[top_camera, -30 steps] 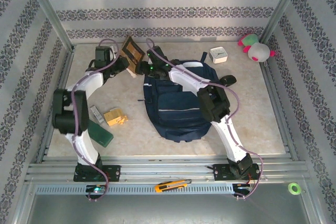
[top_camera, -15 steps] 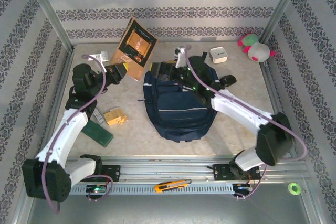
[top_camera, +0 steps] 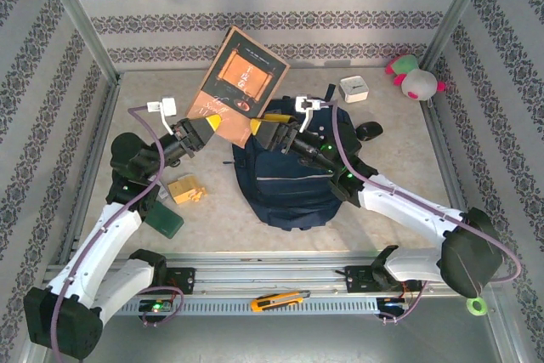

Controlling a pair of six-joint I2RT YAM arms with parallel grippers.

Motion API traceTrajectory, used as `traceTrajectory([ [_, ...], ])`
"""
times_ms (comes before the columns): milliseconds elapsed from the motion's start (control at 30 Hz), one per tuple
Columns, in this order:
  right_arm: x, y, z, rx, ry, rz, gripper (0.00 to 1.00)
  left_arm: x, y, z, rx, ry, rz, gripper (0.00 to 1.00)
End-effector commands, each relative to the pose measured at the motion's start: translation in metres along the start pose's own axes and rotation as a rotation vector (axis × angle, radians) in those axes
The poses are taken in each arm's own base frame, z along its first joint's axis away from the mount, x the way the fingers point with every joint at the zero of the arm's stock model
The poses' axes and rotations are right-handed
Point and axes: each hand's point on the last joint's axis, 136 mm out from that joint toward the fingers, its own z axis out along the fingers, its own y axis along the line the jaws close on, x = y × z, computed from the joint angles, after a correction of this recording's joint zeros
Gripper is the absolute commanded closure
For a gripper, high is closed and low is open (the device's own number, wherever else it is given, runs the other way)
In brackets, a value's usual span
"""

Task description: Pack the student bag

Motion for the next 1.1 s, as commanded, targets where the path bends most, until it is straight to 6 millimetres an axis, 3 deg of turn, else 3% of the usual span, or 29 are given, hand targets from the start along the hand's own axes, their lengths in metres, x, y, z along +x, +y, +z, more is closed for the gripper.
traceTrajectory([
  [0,-0.011,0.031,0.005,-0.144,-0.034,0.013,0.02,-0.021,-0.061,-0.009,0.203,-0.083,0.091,1.0],
  [267,-0.015,0.058,0.014,-0.268,-0.019,-0.015,0.14,-0.016,-0.064,-0.009,0.233,-0.077,0.066,1.0],
  [433,-0.021,0.08,0.009,-0.338,-0.035,-0.094,0.41,-0.007,-0.047,-0.006,0.18,-0.061,0.039,0.97],
  [533,-0.023,0.082,0.006,-0.336,-0.046,-0.128,0.62,-0.001,-0.039,-0.004,0.145,-0.043,0.034,0.87],
  [600,-0.023,0.073,0.003,-0.295,-0.052,-0.146,0.84,0.004,-0.031,-0.005,0.1,-0.03,0.048,0.76],
  [633,-0.022,0.069,0.0,-0.271,-0.054,-0.164,0.95,0.006,-0.027,-0.005,0.071,-0.022,0.062,0.65],
  [667,-0.021,0.065,-0.004,-0.251,-0.054,-0.183,0.99,0.008,-0.023,-0.007,0.046,-0.015,0.08,0.58],
  [733,-0.015,0.051,-0.015,-0.193,-0.025,-0.219,1.0,0.014,-0.013,-0.011,-0.029,0.012,0.144,0.47],
  [900,0.004,0.008,-0.053,0.049,0.094,-0.344,1.0,0.032,0.002,-0.032,-0.168,0.114,0.44,0.35],
  [1067,0.038,-0.02,-0.097,0.2,0.317,-0.588,1.0,0.064,0.0,-0.053,-0.144,0.326,0.759,0.32],
])
